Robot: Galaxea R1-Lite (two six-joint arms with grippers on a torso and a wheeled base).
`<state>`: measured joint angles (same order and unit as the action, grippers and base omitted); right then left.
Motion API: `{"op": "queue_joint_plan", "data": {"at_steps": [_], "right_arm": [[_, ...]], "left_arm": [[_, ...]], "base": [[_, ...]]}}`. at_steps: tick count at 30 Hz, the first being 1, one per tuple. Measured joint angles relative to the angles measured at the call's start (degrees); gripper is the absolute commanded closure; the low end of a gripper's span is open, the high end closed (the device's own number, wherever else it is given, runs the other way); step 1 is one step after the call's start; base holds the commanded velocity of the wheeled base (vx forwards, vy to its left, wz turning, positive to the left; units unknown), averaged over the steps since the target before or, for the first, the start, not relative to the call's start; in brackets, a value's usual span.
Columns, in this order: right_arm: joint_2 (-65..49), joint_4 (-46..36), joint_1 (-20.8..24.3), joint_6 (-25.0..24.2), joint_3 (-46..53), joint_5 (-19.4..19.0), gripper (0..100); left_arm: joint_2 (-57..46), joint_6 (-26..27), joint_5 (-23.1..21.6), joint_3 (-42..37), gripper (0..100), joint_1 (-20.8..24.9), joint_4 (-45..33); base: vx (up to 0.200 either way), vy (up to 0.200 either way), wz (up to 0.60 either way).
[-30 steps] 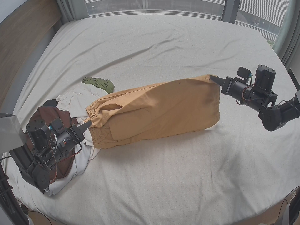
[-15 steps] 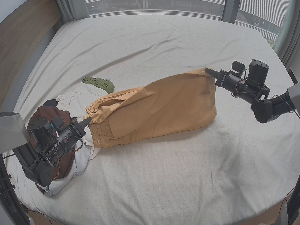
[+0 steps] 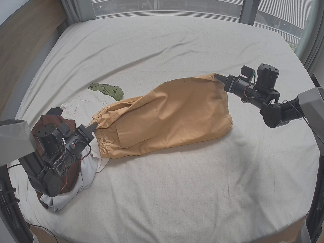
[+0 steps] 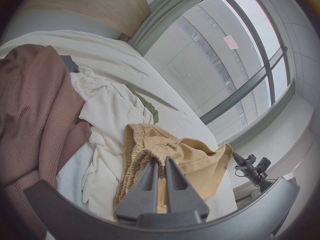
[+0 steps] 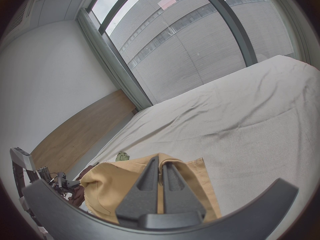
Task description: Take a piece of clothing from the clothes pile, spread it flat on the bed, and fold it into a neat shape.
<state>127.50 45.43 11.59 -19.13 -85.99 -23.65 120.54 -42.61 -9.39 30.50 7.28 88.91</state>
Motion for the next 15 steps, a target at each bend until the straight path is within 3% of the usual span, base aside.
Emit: {"op": "queue_joint_plan", "data": {"at_steps": [15], "right_arm": [[4.72, -0.49, -0.13, -0.09, -5.18, 0.22, 100]], "left_arm": [[2.41, -0.74, 2.61, 3.07, 100, -0.41, 0.02]], "base": [[0.000, 0.000, 0.00]]}}
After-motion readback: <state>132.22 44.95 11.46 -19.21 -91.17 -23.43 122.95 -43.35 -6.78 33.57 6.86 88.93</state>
